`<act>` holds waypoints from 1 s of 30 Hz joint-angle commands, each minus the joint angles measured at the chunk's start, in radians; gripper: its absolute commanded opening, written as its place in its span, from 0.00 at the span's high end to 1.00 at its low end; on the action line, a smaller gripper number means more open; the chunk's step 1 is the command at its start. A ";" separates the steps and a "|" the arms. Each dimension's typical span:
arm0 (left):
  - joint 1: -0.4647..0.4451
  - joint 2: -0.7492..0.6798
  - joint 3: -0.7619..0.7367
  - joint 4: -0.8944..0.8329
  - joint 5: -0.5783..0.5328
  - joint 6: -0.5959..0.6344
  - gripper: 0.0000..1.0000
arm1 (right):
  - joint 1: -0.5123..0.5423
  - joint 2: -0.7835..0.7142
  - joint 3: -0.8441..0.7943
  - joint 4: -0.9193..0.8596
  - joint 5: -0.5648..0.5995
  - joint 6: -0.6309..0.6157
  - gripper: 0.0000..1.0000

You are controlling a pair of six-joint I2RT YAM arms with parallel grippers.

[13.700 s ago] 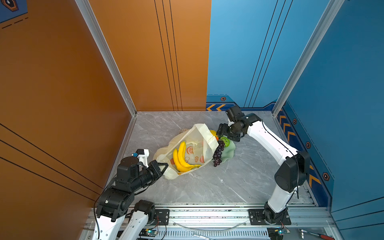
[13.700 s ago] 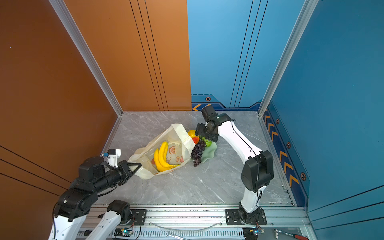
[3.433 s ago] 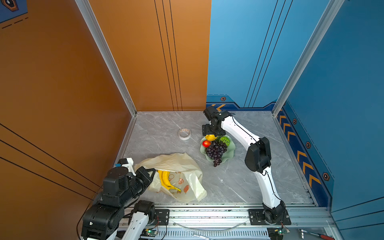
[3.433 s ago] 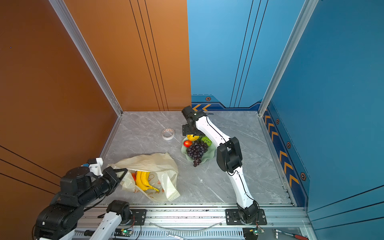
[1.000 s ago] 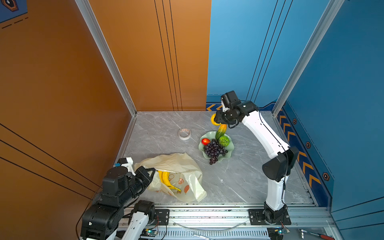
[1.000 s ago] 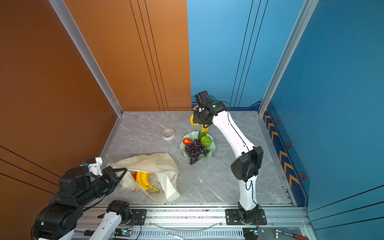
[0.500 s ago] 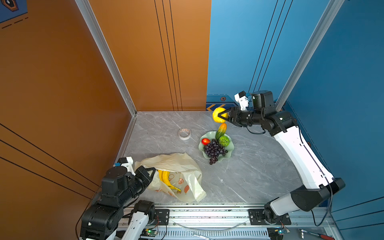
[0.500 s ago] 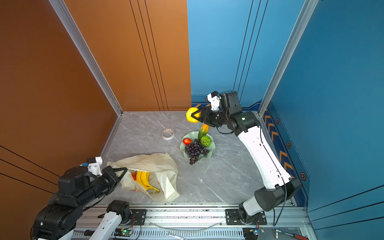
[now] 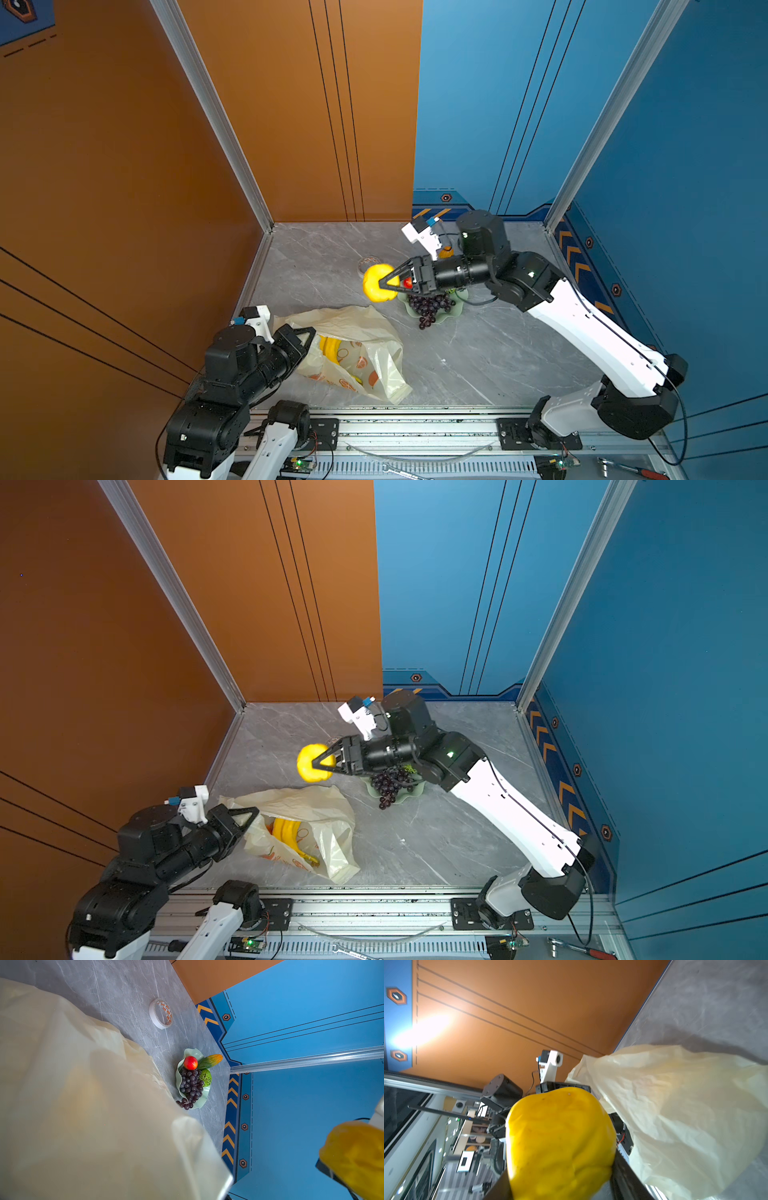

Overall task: Place the fruits into the plastic bag
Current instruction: 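Carry the yellow fruit with the right gripper into the bag mouth, then push the yellow fruit down into the bag with the right gripper and release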

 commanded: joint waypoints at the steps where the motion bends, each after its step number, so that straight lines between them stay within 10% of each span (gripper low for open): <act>1: 0.003 0.016 0.011 0.036 0.029 0.003 1.00 | 0.059 0.051 -0.003 -0.046 -0.022 -0.072 0.47; 15: 0.003 0.066 0.026 0.100 0.038 -0.018 1.00 | 0.226 0.219 0.037 -0.397 0.079 -0.406 0.47; 30: 0.003 0.039 -0.004 0.100 0.079 -0.042 1.00 | 0.068 0.436 -0.019 -0.259 0.498 -0.429 0.47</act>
